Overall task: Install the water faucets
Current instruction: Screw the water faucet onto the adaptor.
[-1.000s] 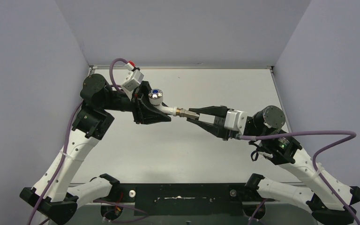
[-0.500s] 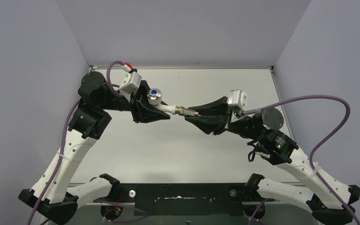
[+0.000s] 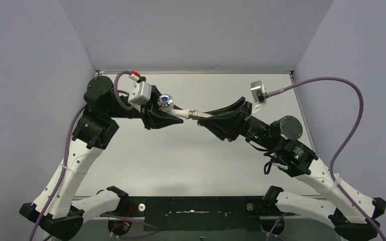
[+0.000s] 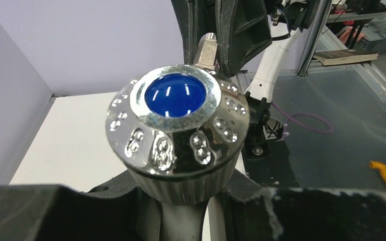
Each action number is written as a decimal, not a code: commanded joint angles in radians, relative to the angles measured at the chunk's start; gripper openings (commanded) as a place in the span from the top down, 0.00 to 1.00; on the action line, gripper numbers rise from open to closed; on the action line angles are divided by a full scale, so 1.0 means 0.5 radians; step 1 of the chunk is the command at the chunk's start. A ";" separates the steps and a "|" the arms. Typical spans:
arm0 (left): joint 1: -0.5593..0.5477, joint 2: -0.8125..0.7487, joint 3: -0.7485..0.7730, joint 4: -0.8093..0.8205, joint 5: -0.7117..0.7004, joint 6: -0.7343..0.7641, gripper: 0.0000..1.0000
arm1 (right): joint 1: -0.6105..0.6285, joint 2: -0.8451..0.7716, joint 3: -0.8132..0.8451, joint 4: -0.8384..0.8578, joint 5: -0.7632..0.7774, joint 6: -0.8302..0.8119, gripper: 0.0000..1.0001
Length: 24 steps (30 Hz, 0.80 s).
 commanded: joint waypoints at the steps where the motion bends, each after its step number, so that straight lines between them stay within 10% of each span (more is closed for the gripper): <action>1: 0.008 -0.015 0.109 0.058 -0.092 0.140 1.00 | 0.004 -0.015 -0.021 0.120 0.232 0.359 1.00; 14: 0.026 -0.007 0.063 0.155 -0.087 0.029 1.00 | 0.003 -0.197 -0.117 0.209 0.268 0.057 0.44; 24: 0.032 0.006 0.044 0.238 -0.079 -0.363 1.00 | 0.003 -0.314 0.012 0.074 0.140 -0.950 0.35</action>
